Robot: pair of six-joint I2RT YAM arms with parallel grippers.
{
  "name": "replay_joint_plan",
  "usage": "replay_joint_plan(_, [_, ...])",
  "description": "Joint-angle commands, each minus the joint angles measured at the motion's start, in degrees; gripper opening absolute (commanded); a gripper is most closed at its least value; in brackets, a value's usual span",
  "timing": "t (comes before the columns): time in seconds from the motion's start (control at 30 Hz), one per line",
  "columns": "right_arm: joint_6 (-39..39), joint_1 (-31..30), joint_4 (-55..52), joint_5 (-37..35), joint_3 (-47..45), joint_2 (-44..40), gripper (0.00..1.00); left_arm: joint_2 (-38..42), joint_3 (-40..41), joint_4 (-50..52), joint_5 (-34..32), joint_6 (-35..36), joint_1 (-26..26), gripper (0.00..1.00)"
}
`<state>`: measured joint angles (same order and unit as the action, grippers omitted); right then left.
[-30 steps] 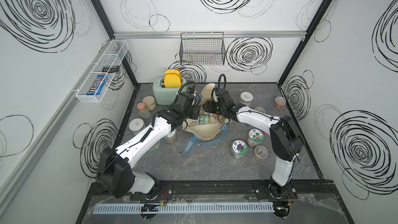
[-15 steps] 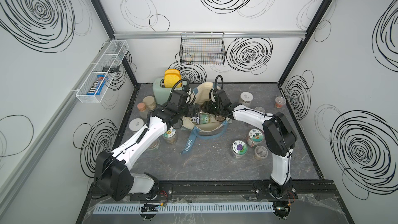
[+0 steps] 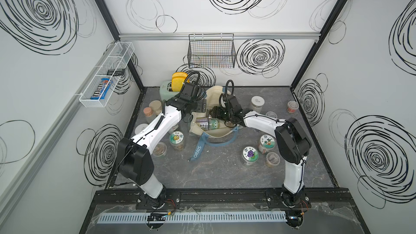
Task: Take out the seed jars from the canvas bag
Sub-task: Pick up the seed jar from the canvas bag.
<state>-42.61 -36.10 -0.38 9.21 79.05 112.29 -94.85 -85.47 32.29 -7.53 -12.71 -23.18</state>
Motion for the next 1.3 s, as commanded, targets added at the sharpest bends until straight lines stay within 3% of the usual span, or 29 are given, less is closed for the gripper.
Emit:
replay_joint_plan(0.0, [-0.96,0.03,-2.17,-0.07,-1.96,-0.79,0.67,-2.38,-1.39,1.88,1.28,0.82,-0.86,0.65])
replay_joint_plan(0.07, [-0.97,0.18,-2.17,0.02,-1.97,-0.93,0.68,-0.91,-0.04,0.56,0.93,0.69,-2.13,0.38])
replay_joint_plan(0.17, [-0.82,0.54,-2.32,0.44,-1.68,-1.12,0.68,2.92,2.99,-1.61,0.36,-0.24,-3.74,0.14])
replay_joint_plan(0.2, [-0.81,0.58,-2.47,0.69,-1.38,-1.07,0.68,4.29,3.93,-1.84,-0.21,-0.65,-4.2,0.07])
replay_joint_plan(0.3, [-0.8,0.82,-2.7,1.28,-0.41,-0.52,0.7,8.04,7.02,-3.25,-1.29,-1.42,-5.62,0.0])
replay_joint_plan(0.77, [0.82,1.29,-2.91,0.0,4.57,3.97,0.89,13.73,10.94,-6.26,-3.07,-1.65,-8.5,0.0])
replay_joint_plan(1.27, [-1.52,-1.64,-0.32,-1.54,2.28,8.29,0.86,14.64,9.92,-9.64,-3.78,-3.63,-8.9,0.0])
